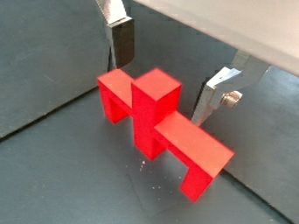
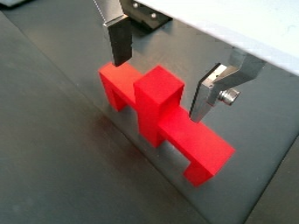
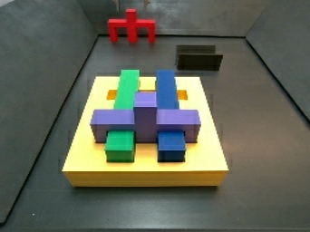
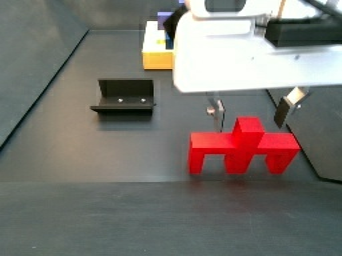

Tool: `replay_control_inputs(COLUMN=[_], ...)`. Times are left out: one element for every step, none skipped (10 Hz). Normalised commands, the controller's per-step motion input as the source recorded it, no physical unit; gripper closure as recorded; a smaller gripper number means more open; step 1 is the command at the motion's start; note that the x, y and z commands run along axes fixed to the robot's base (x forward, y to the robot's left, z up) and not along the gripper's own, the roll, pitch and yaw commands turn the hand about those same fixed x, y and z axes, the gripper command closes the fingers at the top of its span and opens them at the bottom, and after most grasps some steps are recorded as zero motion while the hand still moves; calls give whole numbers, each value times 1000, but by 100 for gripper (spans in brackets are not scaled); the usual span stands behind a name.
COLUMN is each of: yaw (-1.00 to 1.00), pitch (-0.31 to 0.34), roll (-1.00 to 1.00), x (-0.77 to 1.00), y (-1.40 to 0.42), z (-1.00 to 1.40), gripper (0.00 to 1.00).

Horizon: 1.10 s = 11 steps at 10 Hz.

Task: Pick up the red object. Move up. Move to above the board. Insert the red object.
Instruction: Pick up the red object.

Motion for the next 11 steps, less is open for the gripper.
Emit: replay_control_inputs(yaw=[-40,-40,-46,-89,-94,-83,0,0,0,0,0], pitch=[0,0,0,0,0,0,0,0,0,0,0], roll=[26,26,60,27,27,9,0,0,0,0,0], x=[0,-69,-100,-166,-77,-46,0,0,0,0,0], y=[0,66,69,120,0,0,0,0,0,0,0], z=[-417,-360,-243,-183,-40,-6,0,0,0,0,0], gripper=[0,0,0,0,0,0,0,100,100,100,100])
